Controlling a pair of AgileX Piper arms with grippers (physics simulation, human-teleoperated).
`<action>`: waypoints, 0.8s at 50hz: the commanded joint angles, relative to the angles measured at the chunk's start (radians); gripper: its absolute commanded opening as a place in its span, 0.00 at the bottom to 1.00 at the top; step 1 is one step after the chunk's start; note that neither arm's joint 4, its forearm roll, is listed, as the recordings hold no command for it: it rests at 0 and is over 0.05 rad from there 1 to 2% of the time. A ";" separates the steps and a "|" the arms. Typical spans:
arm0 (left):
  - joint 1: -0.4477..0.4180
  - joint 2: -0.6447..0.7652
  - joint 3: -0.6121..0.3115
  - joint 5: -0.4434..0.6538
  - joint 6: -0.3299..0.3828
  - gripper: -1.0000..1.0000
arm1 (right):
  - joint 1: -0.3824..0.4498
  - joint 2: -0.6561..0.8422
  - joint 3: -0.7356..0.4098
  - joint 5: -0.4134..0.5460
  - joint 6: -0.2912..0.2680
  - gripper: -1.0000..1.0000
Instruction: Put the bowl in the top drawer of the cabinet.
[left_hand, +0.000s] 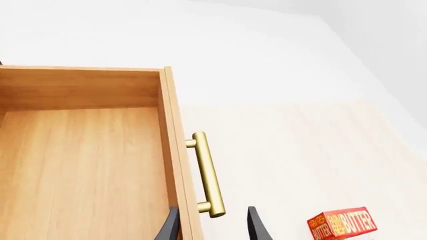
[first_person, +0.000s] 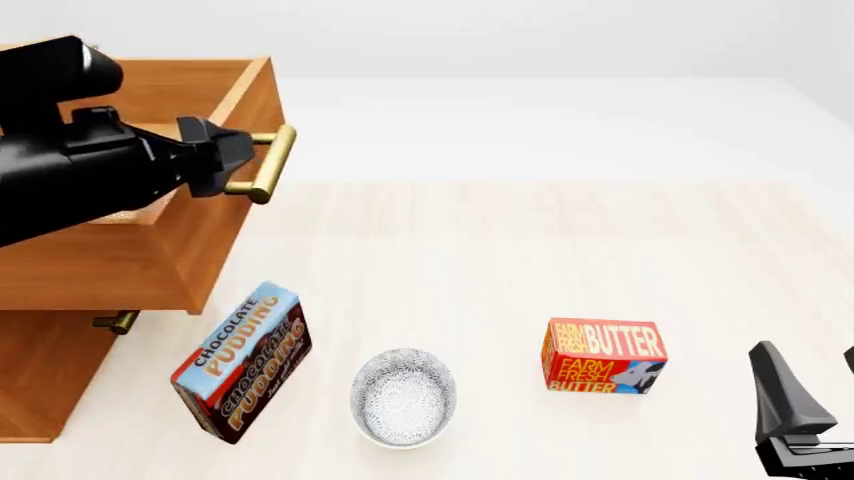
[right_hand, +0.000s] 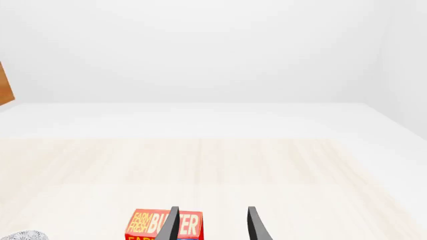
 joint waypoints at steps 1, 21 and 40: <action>-0.051 -0.065 -0.072 0.004 0.099 1.00 | 0.000 0.000 0.000 0.000 0.000 1.00; -0.073 -0.136 -0.103 0.053 0.120 1.00 | 0.000 0.000 0.000 0.000 0.000 1.00; -0.139 -0.190 -0.104 0.085 0.142 1.00 | 0.000 0.000 0.000 0.000 0.000 1.00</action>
